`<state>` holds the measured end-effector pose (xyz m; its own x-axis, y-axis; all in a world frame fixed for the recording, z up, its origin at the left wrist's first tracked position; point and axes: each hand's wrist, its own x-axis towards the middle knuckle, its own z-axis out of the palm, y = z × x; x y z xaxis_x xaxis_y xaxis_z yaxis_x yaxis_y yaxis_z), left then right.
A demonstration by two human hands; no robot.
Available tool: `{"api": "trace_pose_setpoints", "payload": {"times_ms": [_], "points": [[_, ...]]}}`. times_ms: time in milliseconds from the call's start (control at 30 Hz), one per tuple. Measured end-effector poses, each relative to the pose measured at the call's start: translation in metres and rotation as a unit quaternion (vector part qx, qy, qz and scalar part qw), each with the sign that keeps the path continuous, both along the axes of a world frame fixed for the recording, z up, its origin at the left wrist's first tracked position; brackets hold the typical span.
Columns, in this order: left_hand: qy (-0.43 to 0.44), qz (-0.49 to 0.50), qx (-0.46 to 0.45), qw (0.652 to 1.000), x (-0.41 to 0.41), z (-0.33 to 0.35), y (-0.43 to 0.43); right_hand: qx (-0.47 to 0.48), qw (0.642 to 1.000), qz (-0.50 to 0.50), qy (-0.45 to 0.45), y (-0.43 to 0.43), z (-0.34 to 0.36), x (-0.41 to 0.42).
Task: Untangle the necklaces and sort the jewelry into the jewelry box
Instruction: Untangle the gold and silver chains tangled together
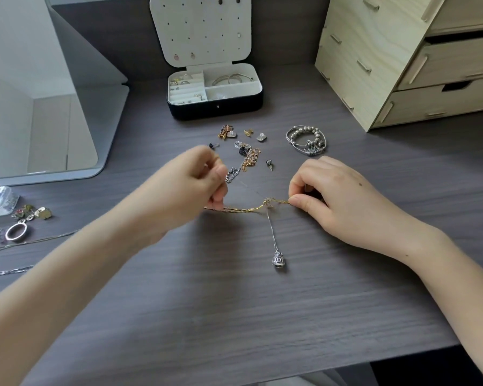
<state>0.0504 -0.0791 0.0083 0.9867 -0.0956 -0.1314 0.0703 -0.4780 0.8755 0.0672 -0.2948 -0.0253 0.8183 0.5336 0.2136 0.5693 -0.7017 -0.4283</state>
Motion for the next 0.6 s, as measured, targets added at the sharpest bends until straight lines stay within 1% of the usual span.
{"api": "trace_pose_setpoints", "payload": {"times_ms": [33,100,167,233,433,500,600], "points": [[-0.014,-0.017,0.019,1.0,0.006,0.003,0.0,-0.002,1.0,-0.001,0.002,0.0,0.0,0.0],[-0.062,-0.071,0.12,0.988,0.018,0.009,-0.001,-0.005,1.0,0.0,0.005,0.001,0.0,0.0],[-0.115,-0.131,0.238,0.956,0.029,0.016,-0.004,-0.008,1.0,0.002,0.008,0.0,0.0,0.0],[-0.157,-0.176,0.299,0.925,0.038,0.017,-0.009,-0.009,1.0,0.002,0.009,0.0,0.001,0.0],[-0.228,-0.244,0.389,0.859,0.059,-0.004,-0.021,-0.026,1.0,0.012,0.006,-0.001,0.003,-0.002],[-0.246,-0.235,0.42,0.841,0.059,-0.011,-0.021,-0.029,0.999,0.013,0.012,-0.002,0.006,-0.002],[-0.32,-0.199,0.402,0.834,0.049,-0.015,-0.019,-0.012,0.999,0.011,0.032,-0.005,0.011,-0.004]]}}
